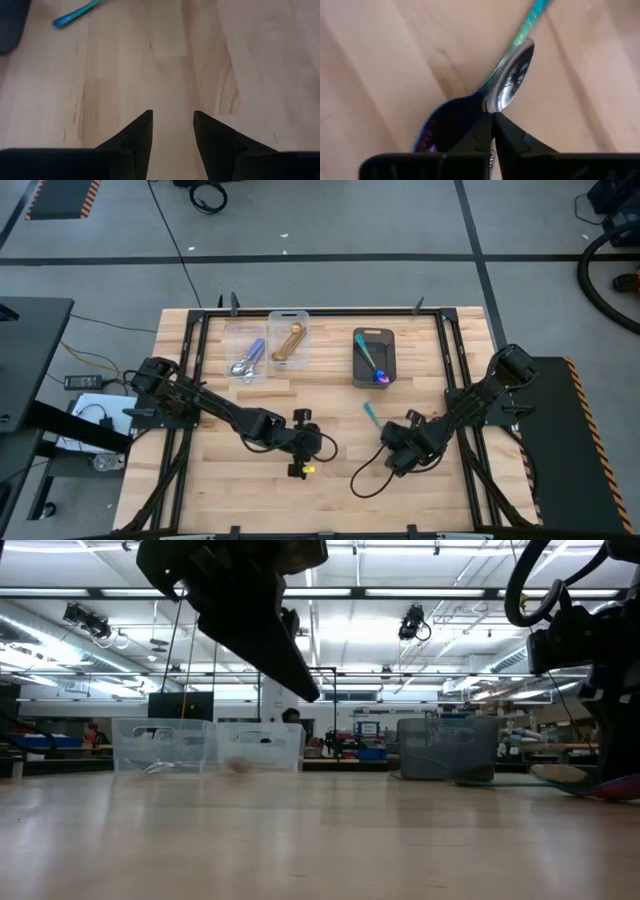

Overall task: Sort silverware by color (type)
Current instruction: Put the purple spoon into the left transparent bin

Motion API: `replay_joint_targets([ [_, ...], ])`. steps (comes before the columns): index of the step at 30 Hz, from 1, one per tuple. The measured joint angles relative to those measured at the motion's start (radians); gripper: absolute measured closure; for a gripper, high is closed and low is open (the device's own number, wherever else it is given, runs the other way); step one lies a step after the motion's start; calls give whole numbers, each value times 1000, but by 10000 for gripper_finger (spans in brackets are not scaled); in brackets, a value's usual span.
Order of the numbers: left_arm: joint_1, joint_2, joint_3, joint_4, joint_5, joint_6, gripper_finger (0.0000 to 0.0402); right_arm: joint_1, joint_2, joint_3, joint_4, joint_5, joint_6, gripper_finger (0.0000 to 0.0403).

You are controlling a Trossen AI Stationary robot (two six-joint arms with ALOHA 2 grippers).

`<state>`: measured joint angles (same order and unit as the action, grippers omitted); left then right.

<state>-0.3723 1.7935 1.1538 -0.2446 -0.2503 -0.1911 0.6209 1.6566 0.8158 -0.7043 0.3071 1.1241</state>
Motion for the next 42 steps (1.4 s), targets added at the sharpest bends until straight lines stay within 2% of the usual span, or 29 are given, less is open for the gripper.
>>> replay_joint_targets([
  [14, 3, 0, 0, 16, 0, 19, 253, 6, -43, -3, -40, 89, -7, 395],
  [28, 7, 22, 2, 123, -21, -7, 253, 7, -47, 0, -15, 255, -47, 396],
  [34, -21, 116, 1, 288, -68, 22, 253, 5, -47, 5, 143, 409, -172, 396],
  [42, -34, 128, 0, 300, -83, 106, 253, -28, -47, 5, 379, 502, -395, 396],
])
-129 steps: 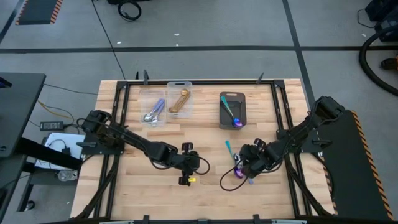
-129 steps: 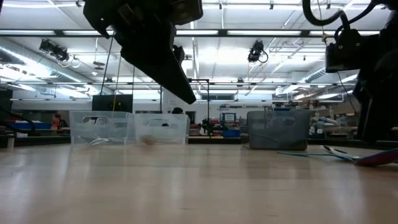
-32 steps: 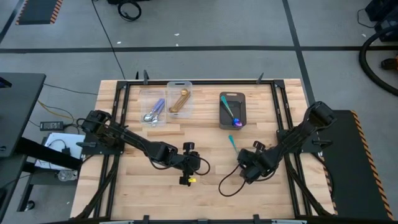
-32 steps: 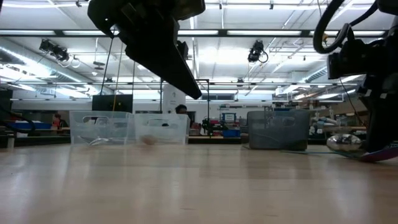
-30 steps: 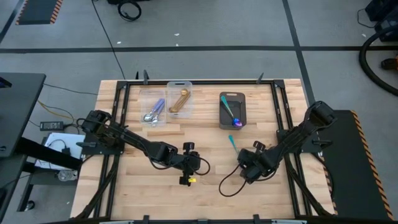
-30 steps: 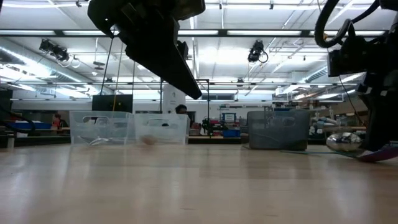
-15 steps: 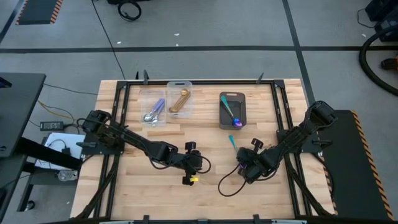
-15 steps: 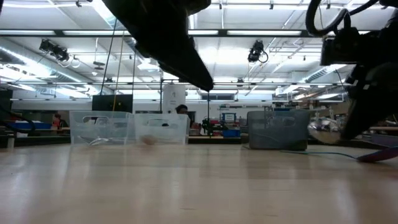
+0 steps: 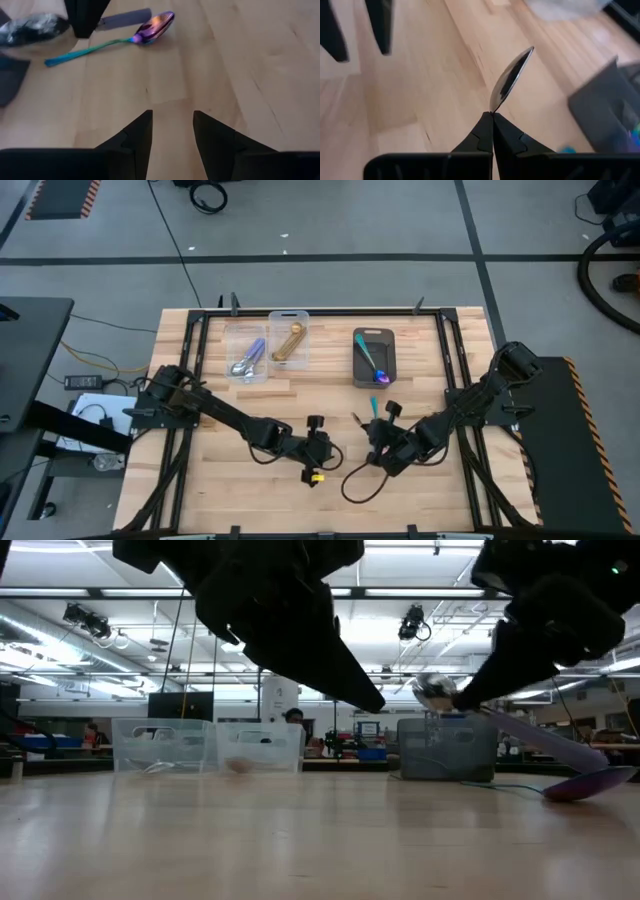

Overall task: Sort silverware by color (type)
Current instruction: Put the purple spoon into the left transparent bin

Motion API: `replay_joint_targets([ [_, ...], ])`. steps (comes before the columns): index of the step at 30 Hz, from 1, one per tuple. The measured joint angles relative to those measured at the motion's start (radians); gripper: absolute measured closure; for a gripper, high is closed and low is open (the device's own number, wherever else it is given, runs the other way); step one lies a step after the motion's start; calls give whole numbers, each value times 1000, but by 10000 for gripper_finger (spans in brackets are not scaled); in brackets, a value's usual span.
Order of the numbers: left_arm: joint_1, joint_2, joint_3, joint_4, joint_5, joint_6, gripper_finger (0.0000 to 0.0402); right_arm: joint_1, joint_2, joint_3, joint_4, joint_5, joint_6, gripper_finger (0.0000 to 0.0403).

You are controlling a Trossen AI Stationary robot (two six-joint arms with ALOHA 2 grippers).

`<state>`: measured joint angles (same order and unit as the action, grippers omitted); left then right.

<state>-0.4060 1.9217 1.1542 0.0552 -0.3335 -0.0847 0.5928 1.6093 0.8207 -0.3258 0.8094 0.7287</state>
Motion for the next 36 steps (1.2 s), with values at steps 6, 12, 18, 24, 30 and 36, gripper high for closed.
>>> replay_joint_targets([
  [6, -3, -5, -120, 175, 6, 2, 253, -30, -42, 0, 66, 20, -113, 396],
  [12, 14, -5, -248, 392, 4, -91, 253, -62, -86, 0, 180, 8, -231, 396],
  [18, 46, -5, -255, 428, 5, -208, 253, -95, -89, 0, 319, -24, -325, 395],
  [24, 74, -5, -254, 532, 16, -274, 230, -99, -89, -10, 443, -49, -418, 395],
  [30, 88, -5, -254, 632, 20, -278, 157, -100, -90, -134, 794, -39, -545, 394],
  [36, 109, 3, -253, 730, -6, -315, 137, -100, -90, -231, 1099, -51, -667, 394],
])
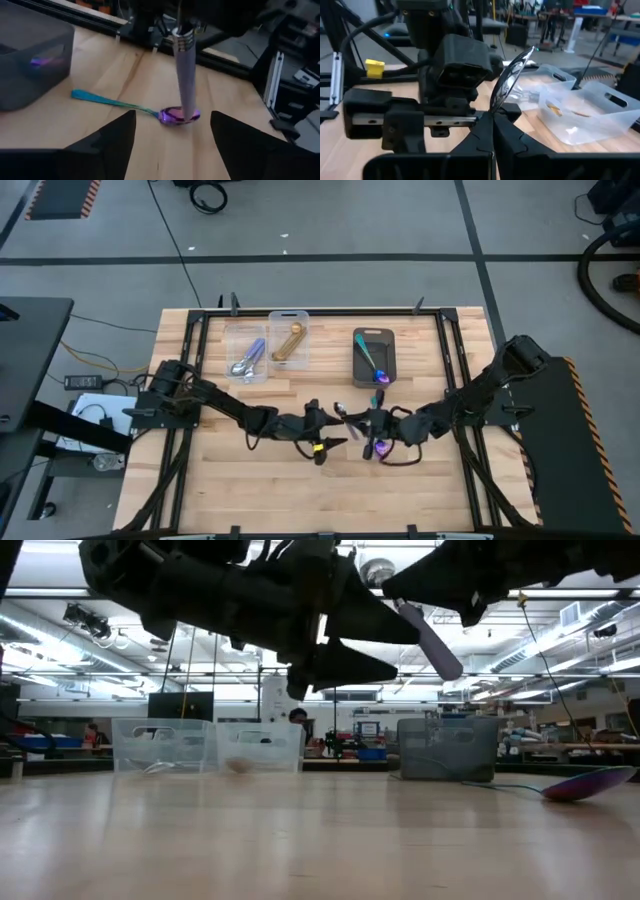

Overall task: Sort silverware by color (type)
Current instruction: Put the purple spoon into the left transparent bin

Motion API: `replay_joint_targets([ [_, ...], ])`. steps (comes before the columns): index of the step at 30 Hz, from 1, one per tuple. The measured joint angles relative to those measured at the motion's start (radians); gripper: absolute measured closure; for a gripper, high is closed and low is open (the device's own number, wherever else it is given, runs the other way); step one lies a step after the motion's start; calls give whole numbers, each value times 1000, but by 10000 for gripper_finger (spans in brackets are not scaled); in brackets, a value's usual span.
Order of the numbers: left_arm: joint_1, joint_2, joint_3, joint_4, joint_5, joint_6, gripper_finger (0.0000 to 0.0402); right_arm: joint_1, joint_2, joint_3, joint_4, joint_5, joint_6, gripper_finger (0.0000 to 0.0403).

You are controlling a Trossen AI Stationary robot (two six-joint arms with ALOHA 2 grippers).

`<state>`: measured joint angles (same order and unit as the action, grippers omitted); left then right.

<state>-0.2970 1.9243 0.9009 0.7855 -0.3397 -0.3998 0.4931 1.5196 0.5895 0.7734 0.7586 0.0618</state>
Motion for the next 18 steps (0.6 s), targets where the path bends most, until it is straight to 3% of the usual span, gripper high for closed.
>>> replay_joint_targets([
  [5, 8, 2, 12, 44, 2, 0, 154, -1, 0, -43, 149, -44, -53, 394],
  [13, 15, 20, 90, 27, 3, 88, 188, -22, 0, -48, 200, -102, -82, 393],
  [18, 34, 20, 94, 15, 10, 77, 250, -26, 0, -48, 221, -108, -94, 393],
])
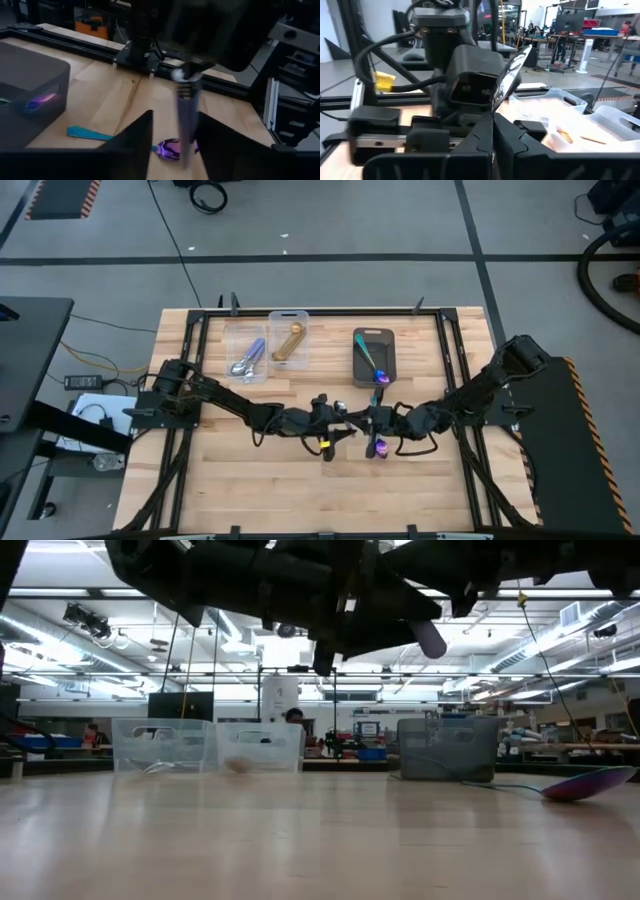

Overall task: Sort silverware by color (type)
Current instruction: Put the purple spoon into the left transparent bin

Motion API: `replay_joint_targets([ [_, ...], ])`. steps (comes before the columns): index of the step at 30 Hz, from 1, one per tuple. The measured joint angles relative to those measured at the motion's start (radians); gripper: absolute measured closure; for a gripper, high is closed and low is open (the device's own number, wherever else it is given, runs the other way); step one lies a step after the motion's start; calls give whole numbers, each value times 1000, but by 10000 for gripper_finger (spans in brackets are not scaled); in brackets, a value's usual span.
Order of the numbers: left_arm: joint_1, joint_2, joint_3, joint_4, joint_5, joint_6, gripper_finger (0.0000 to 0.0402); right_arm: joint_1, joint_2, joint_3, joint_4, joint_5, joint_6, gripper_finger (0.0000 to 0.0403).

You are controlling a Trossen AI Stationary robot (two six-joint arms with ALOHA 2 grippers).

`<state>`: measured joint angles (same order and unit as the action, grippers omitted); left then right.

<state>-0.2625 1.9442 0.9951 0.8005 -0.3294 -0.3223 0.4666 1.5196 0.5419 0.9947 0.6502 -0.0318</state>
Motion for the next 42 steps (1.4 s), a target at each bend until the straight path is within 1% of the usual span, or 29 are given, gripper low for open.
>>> replay_joint_targets([
  [5, 3, 0, 1, -7, 1, -9, 348, -5, 0, 0, -1, -8, -7, 393],
  [6, 3, 0, 0, -3, 10, -9, 363, -5, 0, 0, 0, -12, -8, 393],
  [9, 3, 0, 0, -6, 21, -8, 365, -5, 0, 0, -5, -13, 3, 386],
  [12, 4, 0, -3, -15, 17, -6, 365, -5, 0, 1, -34, -17, 14, 364],
  [15, 4, -19, -12, -32, 16, -4, 365, 7, -3, 1, -56, -4, 13, 325],
  [20, 4, -79, -51, -72, 15, -4, 365, 42, -47, 0, -123, 102, 5, 247],
  [24, 4, -146, -82, -175, -17, -3, 365, 67, -95, 0, -230, 174, 23, 195],
  [27, 9, -206, -89, -293, -47, -4, 365, 71, -116, 1, -297, 207, 58, 170],
  [31, 33, -293, -88, -465, -73, -7, 365, 70, -116, 0, -360, 241, 106, 157],
  [37, 71, -418, -87, -705, -131, -9, 365, 55, -113, 0, -436, 244, 168, 160],
  [42, 100, -518, -88, -955, -196, -43, 365, 34, -113, 0, -473, 186, 224, 162],
])
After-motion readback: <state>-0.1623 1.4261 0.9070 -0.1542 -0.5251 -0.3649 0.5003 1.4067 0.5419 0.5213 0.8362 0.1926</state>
